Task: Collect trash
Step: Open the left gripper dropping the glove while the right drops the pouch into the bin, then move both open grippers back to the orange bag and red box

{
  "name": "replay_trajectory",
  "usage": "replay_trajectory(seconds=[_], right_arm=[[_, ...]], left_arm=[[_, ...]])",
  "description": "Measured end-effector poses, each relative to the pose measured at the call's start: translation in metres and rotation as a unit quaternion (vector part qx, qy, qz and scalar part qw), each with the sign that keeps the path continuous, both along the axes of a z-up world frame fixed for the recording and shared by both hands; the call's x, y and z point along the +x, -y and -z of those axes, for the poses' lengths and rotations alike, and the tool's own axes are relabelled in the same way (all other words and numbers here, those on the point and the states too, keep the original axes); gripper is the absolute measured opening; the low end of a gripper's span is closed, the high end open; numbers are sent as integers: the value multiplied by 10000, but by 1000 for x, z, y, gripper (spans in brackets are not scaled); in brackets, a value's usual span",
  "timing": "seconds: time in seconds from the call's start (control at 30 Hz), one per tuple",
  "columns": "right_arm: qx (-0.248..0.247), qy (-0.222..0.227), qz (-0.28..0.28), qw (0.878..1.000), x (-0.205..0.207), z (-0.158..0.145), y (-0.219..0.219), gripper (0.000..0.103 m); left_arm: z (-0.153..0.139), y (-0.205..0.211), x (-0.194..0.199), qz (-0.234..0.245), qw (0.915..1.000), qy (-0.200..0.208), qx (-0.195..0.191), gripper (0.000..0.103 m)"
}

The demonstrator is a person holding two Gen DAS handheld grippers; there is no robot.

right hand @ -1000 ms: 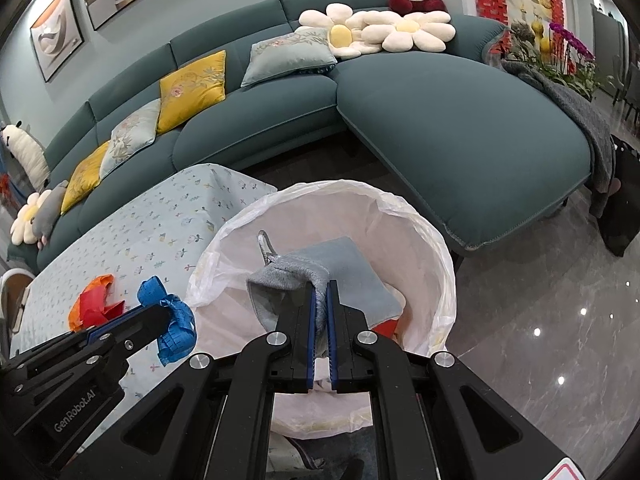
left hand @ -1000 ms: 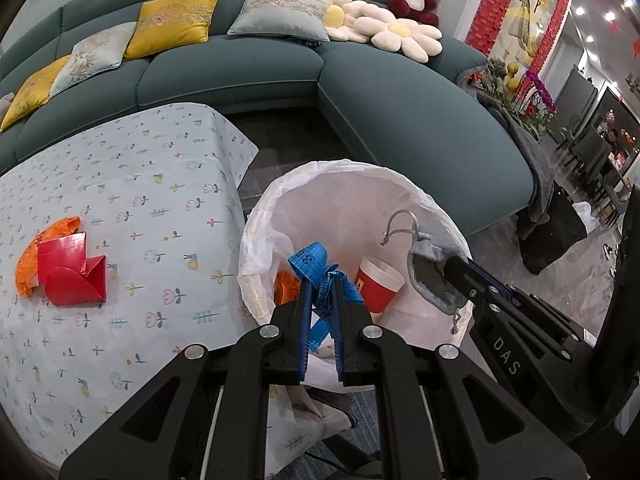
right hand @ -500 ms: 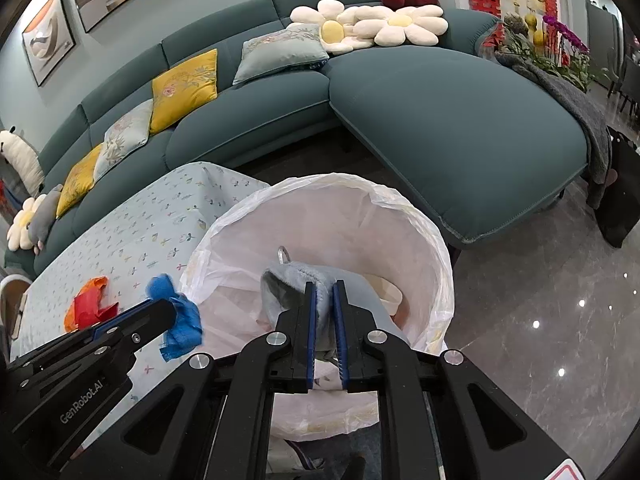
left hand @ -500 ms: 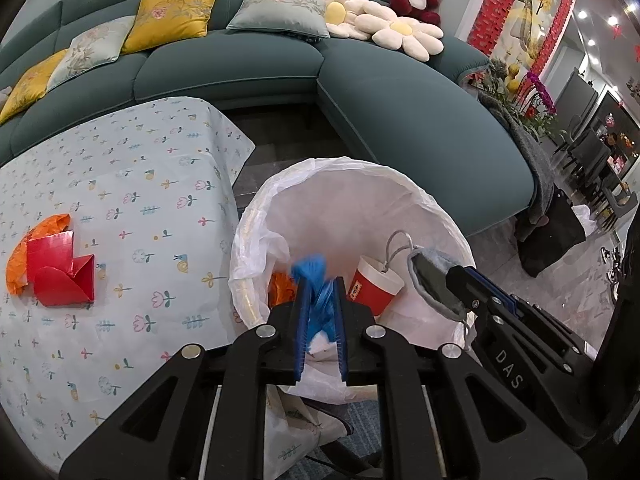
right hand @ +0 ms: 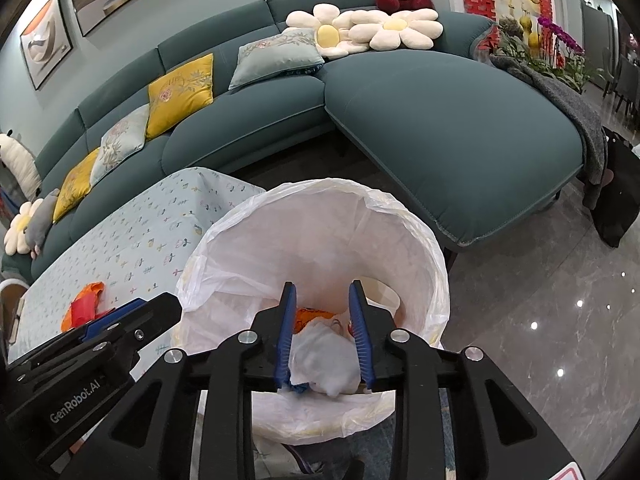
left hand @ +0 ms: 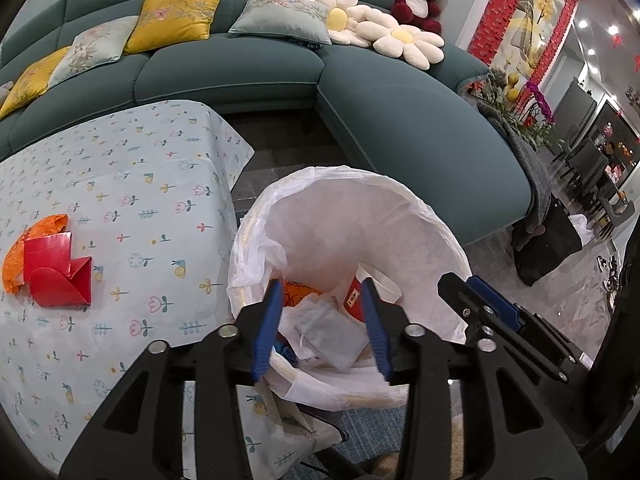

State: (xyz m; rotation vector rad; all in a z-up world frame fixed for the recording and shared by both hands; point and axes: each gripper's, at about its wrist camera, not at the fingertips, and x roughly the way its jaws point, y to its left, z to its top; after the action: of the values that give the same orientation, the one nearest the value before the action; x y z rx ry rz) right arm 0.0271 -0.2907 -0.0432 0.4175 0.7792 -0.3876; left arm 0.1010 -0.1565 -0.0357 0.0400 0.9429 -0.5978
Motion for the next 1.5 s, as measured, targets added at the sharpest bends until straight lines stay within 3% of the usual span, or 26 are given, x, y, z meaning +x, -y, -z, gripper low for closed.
replay_trajectory(seconds=[0.17, 0.67, 0.77, 0.9, 1.2, 1.4, 1.5], right_arm=[[-104, -18, -47, 9999, 1, -1, -4, 34], [-386, -48, -366, 9986, 2, -11, -26, 35], [-341, -35, -461, 9983, 3, -13, -37, 42], [-237, -34, -686, 9974, 7, -14, -60, 44], [-31, -31, -1431, 9897, 37, -19, -136, 57], [-60, -62, -2005, 9797, 64, -20, -192, 68], [-80, -114, -2215, 9751, 79, -18, -216, 70]], left_arm=[[-3, -16, 2, -202, 9997, -32, -94, 43], [-6, -117, 16, -1285, 9914, -93, -228, 43], [-5, -136, 18, -1476, 9886, -128, -267, 44], [-6, -163, 19, -1725, 9847, -76, -248, 55], [-2, -235, 28, -2352, 9717, -89, -217, 60], [4, -282, 44, -2735, 9616, -124, -184, 79], [6, -301, 55, -2868, 9577, -128, -205, 82]])
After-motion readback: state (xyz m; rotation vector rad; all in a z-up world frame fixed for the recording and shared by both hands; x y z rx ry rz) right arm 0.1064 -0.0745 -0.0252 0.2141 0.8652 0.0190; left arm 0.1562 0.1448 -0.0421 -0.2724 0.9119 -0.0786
